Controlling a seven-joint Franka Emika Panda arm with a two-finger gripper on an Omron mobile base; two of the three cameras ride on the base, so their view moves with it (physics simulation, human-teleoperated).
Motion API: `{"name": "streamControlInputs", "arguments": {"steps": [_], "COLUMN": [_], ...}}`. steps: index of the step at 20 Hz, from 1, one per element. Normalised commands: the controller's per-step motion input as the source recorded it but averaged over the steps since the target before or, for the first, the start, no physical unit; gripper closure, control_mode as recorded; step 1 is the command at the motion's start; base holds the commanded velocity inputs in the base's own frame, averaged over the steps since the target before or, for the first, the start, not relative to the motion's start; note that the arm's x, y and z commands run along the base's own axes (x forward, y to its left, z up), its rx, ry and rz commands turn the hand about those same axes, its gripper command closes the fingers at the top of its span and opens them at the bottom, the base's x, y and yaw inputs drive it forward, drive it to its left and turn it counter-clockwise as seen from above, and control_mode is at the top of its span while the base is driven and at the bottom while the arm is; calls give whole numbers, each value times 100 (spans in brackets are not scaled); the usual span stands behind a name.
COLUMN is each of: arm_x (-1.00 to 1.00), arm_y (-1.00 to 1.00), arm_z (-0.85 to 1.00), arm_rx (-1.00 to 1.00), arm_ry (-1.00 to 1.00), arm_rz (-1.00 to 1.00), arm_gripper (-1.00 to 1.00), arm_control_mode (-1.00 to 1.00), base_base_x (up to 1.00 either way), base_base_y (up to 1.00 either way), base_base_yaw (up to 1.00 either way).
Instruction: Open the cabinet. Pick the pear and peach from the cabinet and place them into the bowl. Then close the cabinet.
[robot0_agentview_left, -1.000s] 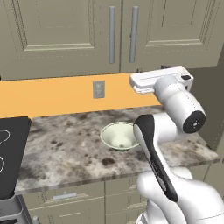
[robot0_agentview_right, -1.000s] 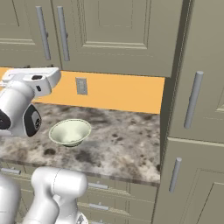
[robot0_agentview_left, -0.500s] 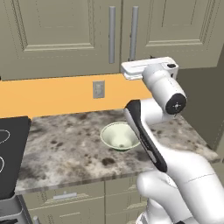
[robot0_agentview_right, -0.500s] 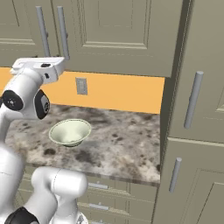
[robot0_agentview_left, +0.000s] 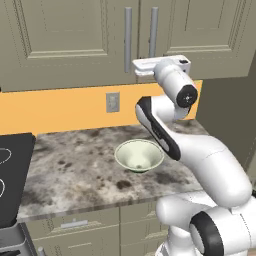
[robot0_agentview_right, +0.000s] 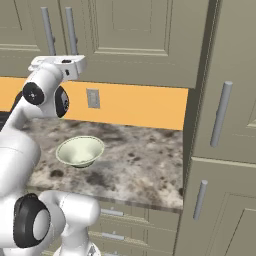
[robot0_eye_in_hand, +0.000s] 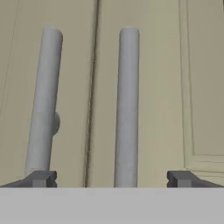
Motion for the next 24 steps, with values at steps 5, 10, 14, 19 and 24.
{"name": "streamControlInputs", "arguments": {"steps": [5,10,14,19,24], "arm_x": [58,67,98,54,0], "arm_y": [-9,-8,-1,0,0], "arm_z": [10,0,0,-4,0], "arm_rx": [3,3,1,0,0], "arm_ry": [1,0,0,1,0], "arm_rz": [0,0,0,0,0], "arm_gripper": [-100,-100,-100,100,100], "arm_control_mode": [-100,-100,-100,-100,-100], "base_base_x": [0,0,0,0,0], "base_base_y": [0,0,0,0,0], "base_base_yaw": [0,0,0,0,0]}}
